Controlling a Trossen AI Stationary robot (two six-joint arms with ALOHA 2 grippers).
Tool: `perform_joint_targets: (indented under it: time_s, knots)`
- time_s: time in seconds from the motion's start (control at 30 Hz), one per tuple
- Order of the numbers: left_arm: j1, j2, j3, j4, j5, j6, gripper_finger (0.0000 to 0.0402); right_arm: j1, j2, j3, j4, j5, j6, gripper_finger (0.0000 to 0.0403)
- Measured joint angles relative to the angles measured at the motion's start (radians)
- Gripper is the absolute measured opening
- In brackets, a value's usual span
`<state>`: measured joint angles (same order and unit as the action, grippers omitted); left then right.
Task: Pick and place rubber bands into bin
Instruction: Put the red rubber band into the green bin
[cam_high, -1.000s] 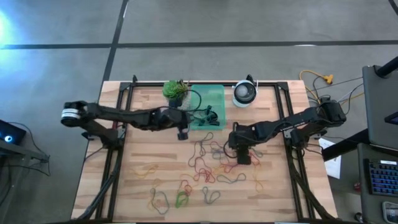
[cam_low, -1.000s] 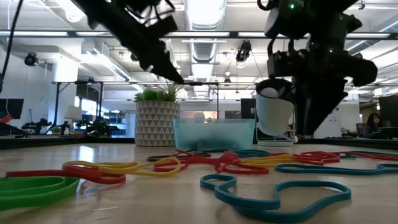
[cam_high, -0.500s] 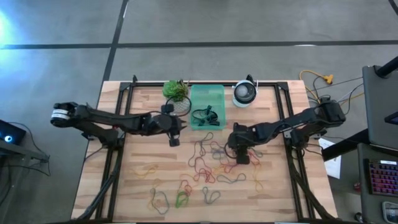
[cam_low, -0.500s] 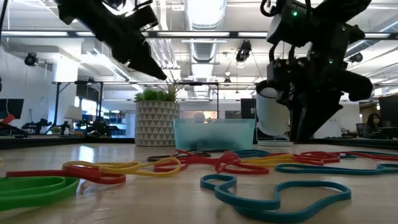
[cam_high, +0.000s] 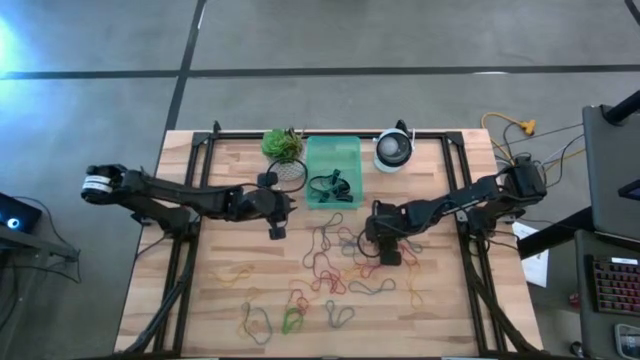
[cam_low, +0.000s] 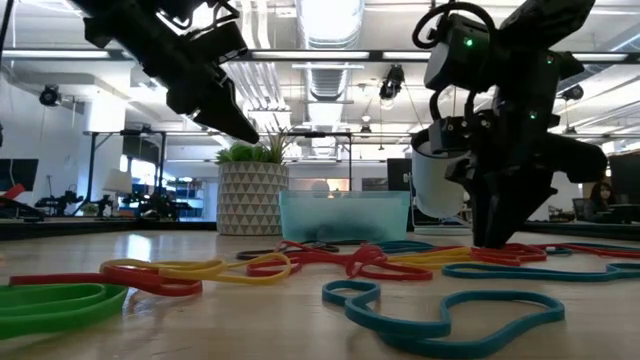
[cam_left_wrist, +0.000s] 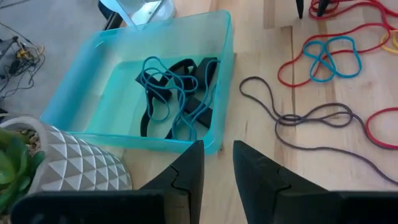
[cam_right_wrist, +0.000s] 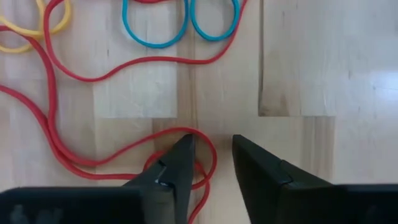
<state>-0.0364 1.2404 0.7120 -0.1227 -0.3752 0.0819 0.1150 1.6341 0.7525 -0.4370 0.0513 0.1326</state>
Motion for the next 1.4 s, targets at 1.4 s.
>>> perform_joint_targets:
  time_s: [1.4]
  knots:
    - [-0.01,0.001,0.003,0.202,0.003,0.003,0.0071,0.0,-0.073,0.209,-0.006,0.242,-0.201,0.0008]
